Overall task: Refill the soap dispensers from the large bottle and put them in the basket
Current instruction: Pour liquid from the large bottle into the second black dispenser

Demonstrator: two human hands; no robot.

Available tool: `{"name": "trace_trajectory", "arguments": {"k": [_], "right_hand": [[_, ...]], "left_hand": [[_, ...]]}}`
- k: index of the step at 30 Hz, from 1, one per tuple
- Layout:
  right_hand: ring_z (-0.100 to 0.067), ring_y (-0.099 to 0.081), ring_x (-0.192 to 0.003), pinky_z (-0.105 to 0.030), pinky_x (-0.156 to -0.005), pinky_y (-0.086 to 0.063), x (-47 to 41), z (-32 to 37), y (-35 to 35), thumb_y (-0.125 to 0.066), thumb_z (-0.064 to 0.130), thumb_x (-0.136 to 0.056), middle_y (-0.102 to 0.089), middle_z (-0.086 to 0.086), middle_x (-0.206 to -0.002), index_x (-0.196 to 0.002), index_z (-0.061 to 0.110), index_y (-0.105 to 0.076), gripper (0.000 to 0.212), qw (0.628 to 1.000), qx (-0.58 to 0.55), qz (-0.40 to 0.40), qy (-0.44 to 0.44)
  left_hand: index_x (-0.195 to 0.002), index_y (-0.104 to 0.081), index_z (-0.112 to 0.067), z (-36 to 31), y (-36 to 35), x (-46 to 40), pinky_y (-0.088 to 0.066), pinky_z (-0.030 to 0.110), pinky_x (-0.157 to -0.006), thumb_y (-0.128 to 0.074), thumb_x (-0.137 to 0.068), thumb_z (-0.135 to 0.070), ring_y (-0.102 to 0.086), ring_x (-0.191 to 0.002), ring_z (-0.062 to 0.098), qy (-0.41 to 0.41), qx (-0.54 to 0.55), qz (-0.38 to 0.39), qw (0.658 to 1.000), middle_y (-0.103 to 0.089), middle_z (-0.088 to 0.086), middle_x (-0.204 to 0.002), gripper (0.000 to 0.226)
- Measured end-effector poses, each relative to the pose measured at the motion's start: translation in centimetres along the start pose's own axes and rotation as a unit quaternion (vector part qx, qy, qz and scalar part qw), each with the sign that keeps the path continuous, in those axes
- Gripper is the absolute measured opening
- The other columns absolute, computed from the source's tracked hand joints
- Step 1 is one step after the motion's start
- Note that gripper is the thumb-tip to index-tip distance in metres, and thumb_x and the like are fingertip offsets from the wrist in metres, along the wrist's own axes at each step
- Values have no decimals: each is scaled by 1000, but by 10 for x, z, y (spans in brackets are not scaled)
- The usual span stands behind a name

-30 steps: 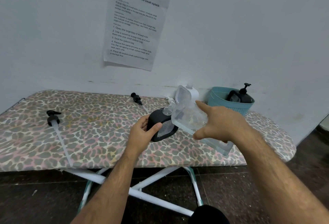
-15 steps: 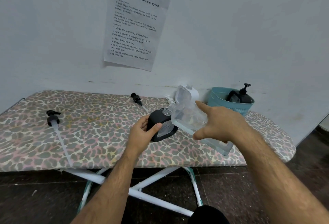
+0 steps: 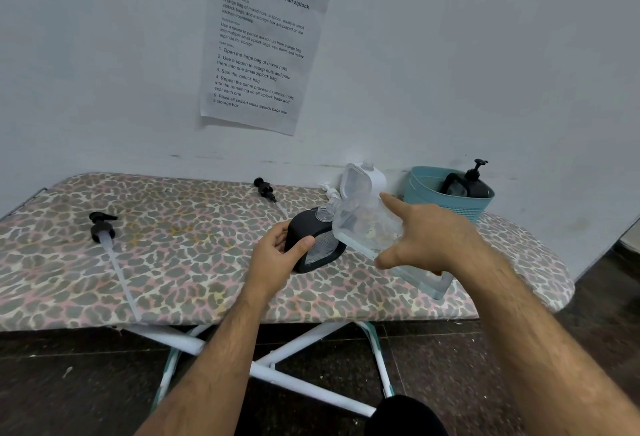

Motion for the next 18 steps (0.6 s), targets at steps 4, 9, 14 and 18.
{"name": "trace_trajectory", "arguments": {"k": [4, 9, 14, 18], "right_hand": [[-5, -61, -46, -31, -66, -58, -1, -1, 0, -71, 63, -68, -61, 11, -65, -155, 44, -11, 107, 1000, 3, 2, -1], [-6, -62, -47, -31, -66, -58, 0, 0, 0, -71, 64, -68, -60, 12, -66, -155, 45, -11, 107, 1000, 4, 2, 0], [-7, -62, -46, -33, -67, -59, 1, 0, 1, -72, 63, -68, -60, 11, -68, -155, 45, -12, 107, 1000, 5, 4, 0], [-8, -64, -51, -30, -65, -57, 1, 1, 2, -72, 63, -67, -57, 12, -66, -154, 45, -13, 106, 1000, 3, 3, 0]], "left_hand": [[-118, -59, -30, 0, -1, 0, -53, 34, -99, -76, -83, -32, -62, -115, 12, 2, 2, 0, 1000, -65, -3, -121, 39], [-117, -59, -31, 0, -1, -1, -53, 33, -98, -76, -84, -31, -62, -114, 13, 0, 3, 2, 1000, -65, -6, -118, 37], [-119, -60, -28, 2, -1, -1, -52, 39, -101, -76, -83, -33, -62, -115, 14, 2, 2, 3, 1000, -66, -2, -121, 40], [-123, -61, -25, 5, 1, -3, -51, 41, -102, -77, -82, -35, -62, -116, 15, 6, -5, -3, 1000, -66, -1, -123, 45]]}}
Point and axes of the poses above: each hand's wrist, its own x-axis away from the middle knuckle, its own y-axis out of the back of the hand, z = x × y, the point moved 10 cm from there along -x, towards the middle knuckle
